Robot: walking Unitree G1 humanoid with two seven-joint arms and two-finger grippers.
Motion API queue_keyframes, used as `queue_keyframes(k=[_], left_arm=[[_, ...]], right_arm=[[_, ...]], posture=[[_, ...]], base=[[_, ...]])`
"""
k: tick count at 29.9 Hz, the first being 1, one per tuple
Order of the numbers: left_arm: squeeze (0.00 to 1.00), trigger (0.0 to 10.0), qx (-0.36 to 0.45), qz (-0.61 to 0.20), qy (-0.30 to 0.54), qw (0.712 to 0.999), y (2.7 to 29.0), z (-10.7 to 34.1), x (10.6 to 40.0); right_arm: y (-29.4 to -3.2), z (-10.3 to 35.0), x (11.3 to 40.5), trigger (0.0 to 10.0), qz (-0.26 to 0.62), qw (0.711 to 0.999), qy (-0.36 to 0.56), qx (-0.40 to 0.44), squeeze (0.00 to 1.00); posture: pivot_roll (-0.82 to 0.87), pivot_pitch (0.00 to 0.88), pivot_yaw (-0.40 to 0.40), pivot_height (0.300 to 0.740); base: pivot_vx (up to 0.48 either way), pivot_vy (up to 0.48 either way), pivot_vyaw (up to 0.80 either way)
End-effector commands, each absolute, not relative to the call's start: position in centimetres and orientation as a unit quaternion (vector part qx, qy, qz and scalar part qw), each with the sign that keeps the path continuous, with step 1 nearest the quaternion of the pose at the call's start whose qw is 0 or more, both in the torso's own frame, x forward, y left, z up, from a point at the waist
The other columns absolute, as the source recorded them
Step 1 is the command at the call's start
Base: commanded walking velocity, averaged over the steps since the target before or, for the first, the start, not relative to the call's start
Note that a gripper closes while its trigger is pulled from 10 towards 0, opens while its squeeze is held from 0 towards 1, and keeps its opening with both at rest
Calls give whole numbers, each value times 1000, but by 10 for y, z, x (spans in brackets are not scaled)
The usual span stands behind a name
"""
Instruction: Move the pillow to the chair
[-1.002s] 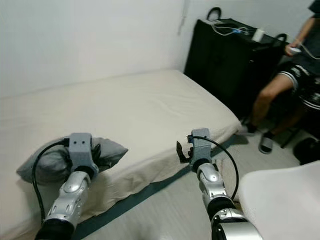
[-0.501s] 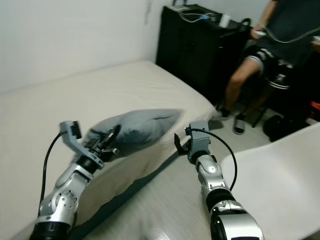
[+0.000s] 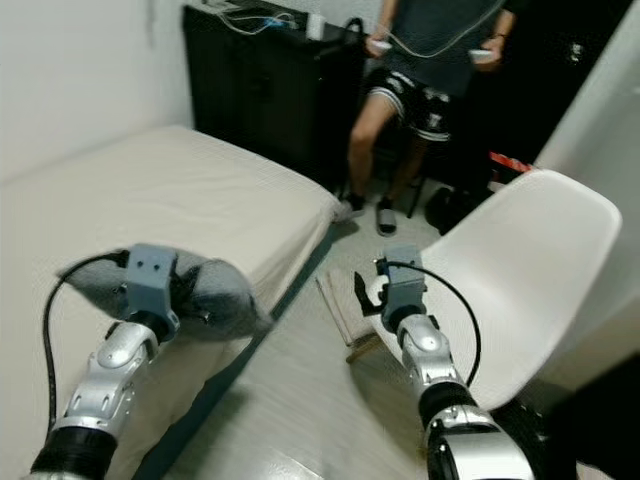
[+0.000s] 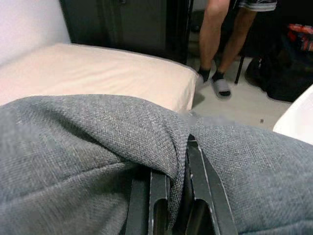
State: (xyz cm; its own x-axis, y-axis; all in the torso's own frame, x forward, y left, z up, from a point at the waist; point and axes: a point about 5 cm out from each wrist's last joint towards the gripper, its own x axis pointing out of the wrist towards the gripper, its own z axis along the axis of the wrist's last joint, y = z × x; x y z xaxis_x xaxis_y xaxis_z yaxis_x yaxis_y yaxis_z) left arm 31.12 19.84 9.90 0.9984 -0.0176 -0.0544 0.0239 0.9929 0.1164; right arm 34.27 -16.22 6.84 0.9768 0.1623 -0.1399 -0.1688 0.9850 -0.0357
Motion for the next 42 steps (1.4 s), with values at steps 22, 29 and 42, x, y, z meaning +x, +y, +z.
queue_keyframes(k=[22, 29, 42], left_arm=[[0, 10000, 136, -55, 72, 987, 180, 83, 321], [0, 10000, 139, -56, 73, 986, 180, 85, 326], [0, 10000, 126, -48, 72, 988, 175, 81, 325]], right_arm=[[-168, 50, 329, 10000, -10, 997, 79, 14, 0], [-163, 51, 329, 10000, -5, 997, 71, 20, 0], [-147, 68, 339, 10000, 53, 998, 29, 8, 0]], posture=[[72, 0, 91, 740], [72, 0, 90, 740], [65, 0, 41, 740]], base=[[0, 0, -800], [0, 0, -800], [0, 0, -800]])
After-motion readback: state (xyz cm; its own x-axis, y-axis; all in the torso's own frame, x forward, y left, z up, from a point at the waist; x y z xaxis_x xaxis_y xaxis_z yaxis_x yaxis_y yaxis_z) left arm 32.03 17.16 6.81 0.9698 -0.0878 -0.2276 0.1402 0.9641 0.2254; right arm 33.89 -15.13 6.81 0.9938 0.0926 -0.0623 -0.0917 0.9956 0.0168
